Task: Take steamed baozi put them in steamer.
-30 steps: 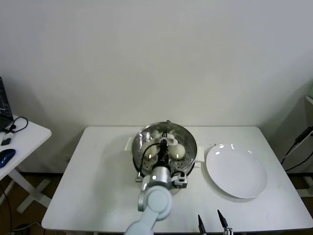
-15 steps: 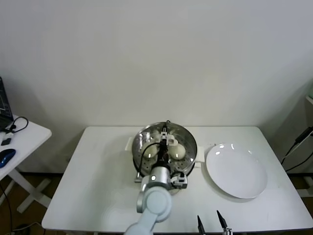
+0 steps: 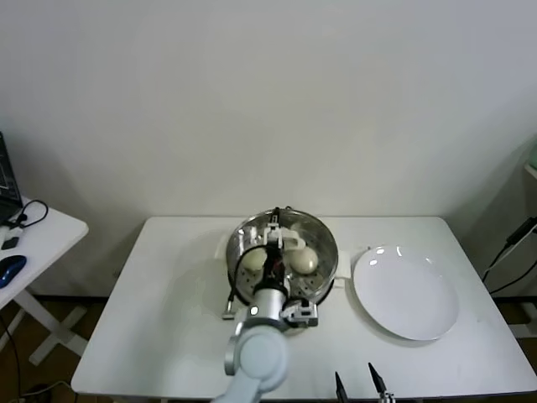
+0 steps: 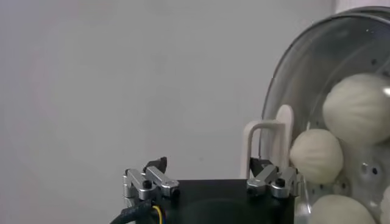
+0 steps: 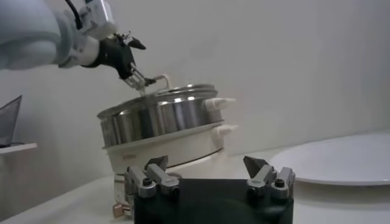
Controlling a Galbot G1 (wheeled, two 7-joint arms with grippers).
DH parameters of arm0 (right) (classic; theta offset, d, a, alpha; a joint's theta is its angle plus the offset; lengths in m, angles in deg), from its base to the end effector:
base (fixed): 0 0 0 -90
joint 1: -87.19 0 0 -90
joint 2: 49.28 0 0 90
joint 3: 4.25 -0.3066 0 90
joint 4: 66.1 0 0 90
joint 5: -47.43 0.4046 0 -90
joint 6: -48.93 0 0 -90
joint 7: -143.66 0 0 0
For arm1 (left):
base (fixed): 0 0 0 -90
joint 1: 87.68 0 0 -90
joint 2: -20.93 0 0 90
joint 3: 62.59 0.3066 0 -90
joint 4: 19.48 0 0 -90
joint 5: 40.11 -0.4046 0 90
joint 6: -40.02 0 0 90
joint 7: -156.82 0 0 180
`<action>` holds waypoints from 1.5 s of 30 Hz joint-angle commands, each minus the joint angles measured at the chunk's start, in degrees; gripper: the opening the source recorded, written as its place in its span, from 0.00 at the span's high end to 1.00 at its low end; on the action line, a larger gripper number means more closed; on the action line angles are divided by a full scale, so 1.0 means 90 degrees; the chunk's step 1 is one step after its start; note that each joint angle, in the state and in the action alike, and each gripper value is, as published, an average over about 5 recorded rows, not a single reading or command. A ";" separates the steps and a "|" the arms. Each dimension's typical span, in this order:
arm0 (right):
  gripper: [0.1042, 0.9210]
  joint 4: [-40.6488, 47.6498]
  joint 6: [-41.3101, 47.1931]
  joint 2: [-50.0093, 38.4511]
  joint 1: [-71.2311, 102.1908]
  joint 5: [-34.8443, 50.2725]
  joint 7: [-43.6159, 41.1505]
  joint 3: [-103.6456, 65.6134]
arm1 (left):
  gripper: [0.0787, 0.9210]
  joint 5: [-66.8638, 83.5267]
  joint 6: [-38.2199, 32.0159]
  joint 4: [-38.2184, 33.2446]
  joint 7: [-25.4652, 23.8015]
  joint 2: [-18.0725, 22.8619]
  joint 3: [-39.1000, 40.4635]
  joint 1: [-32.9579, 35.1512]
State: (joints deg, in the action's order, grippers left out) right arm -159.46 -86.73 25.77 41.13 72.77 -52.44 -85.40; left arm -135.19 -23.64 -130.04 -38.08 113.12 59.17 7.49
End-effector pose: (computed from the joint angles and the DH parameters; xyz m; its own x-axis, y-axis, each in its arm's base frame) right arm 0.0866 -0.0129 -0.4853 -0.9628 -0.2524 -0.0966 -0.2682 0.9360 0.2279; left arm 0.3067 -0.2055 -0.1852 -0.9966 0.0808 -0.0133 -0.0029 0.1279 0.9918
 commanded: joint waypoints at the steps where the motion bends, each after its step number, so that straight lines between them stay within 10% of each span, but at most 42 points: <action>1: 0.12 0.0112 0.0003 -0.0007 -0.0043 -0.0041 -0.0002 0.0035 | 0.12 0.1058 0.0054 -0.1244 -0.0070 -0.1029 -0.0157 0.0704; 21: 0.12 0.0142 0.0000 0.0024 -0.0069 -0.0016 -0.0004 0.0095 | 0.12 0.1922 -0.0231 -0.1532 0.0475 -0.1218 -0.0755 0.1110; 33: 0.12 0.0138 0.0038 0.0040 -0.0112 -0.0106 0.0281 0.0034 | 0.12 0.8931 -0.1889 -0.1811 0.1212 -0.1681 -0.3083 0.1980; 45: 0.12 0.0097 0.0092 0.0049 -0.0117 -0.0147 0.0498 -0.0054 | 0.12 1.2132 -0.3637 0.0163 0.0581 -0.1555 -0.4705 0.2678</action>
State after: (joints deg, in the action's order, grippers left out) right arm -158.31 -86.13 26.15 40.02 71.62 -49.30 -85.61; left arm -62.71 -42.25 -140.76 -31.02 99.73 31.33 25.89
